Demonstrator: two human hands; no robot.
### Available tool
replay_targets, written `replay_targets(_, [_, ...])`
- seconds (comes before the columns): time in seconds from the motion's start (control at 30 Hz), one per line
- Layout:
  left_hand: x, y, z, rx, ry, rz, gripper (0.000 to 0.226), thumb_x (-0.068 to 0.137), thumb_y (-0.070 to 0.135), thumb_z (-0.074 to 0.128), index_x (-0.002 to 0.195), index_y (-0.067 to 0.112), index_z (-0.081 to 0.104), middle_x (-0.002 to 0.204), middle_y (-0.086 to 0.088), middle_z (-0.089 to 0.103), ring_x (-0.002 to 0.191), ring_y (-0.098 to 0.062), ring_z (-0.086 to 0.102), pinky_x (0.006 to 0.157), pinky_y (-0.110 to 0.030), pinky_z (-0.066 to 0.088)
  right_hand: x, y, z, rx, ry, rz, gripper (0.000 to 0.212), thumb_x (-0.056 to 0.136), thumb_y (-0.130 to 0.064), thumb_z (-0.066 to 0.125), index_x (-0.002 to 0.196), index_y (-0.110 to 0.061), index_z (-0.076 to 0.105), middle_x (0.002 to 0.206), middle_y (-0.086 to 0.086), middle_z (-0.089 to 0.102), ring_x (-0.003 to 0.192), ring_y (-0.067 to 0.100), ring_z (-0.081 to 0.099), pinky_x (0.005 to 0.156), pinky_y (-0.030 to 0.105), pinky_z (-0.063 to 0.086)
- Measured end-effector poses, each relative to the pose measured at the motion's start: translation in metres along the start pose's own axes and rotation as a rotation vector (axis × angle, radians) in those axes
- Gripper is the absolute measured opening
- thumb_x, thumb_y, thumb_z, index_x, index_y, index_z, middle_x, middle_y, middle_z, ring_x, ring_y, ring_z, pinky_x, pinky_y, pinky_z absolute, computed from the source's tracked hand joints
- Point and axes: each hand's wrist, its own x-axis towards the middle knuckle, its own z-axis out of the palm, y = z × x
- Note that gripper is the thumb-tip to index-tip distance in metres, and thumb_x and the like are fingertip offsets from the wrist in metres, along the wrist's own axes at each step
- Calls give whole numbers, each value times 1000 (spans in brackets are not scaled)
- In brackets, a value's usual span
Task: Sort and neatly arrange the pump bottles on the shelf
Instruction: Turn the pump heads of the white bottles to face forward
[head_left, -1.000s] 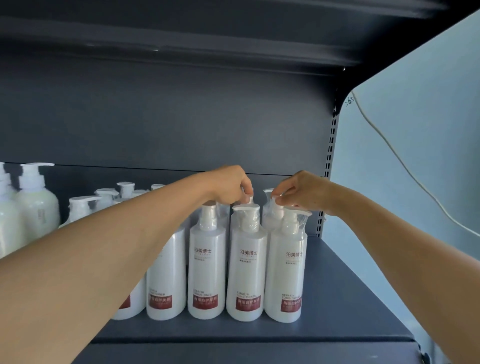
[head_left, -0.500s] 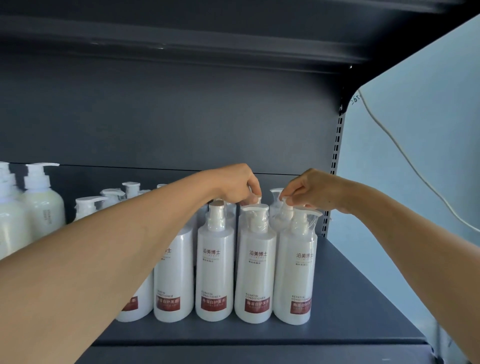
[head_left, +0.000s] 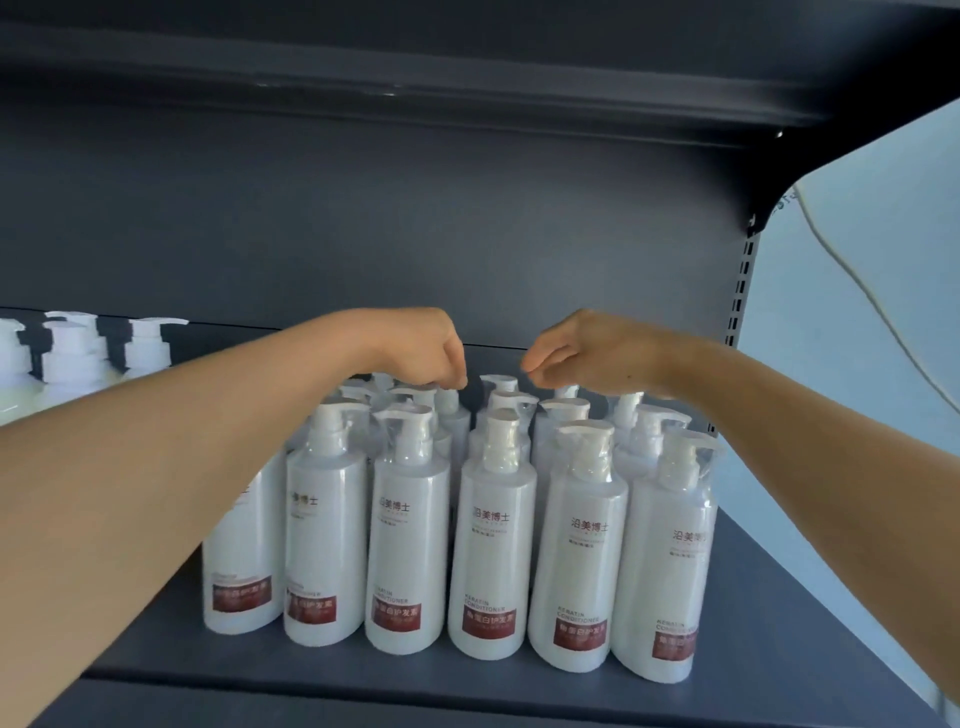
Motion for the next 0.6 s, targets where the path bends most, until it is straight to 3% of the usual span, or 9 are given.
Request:
replay_targets(0.07, [0, -5, 0, -15, 16, 4, 19, 87, 18, 57, 97, 22, 73, 92, 8, 71, 90, -14, 63, 80, -28, 51, 11, -5, 9, -47, -44, 12, 18, 88, -18, 58, 100, -21, 72, 103, -4, 70, 100, 18, 63, 91, 29, 48])
replay_targets(0.17, [2, -8, -4, -15, 45, 27, 20, 86, 12, 56, 92, 22, 73, 78, 16, 67, 77, -10, 60, 67, -22, 45, 20, -11, 19, -93, -95, 14, 21, 89, -19, 59, 107, -21, 71, 104, -1, 71, 96, 15, 64, 86, 24, 47])
replay_targets(0.3, [5, -7, -7, -19, 75, 55, 16, 88, 17, 59, 96, 21, 72, 79, 14, 65, 82, -14, 59, 75, -25, 46, 23, -10, 23, -97, -99, 9, 20, 91, -17, 58, 107, -18, 70, 98, 0, 72, 77, 6, 60, 62, 10, 43])
replay_targets(0.5, [10, -8, -8, -8, 86, 58, 21, 90, 15, 56, 105, 20, 71, 95, 8, 66, 96, -16, 60, 86, -28, 47, 25, -8, 24, -98, -80, -6, 16, 91, -18, 58, 98, -16, 72, 92, -4, 71, 65, 0, 56, 48, 2, 36])
replay_targets(0.6, [14, -8, -7, -9, 98, 52, 19, 91, 19, 56, 105, 22, 70, 98, 8, 63, 98, -16, 58, 83, -26, 44, 24, -8, 21, -89, -104, 6, 15, 91, -19, 58, 91, -16, 72, 82, -8, 70, 65, -1, 57, 53, 5, 39])
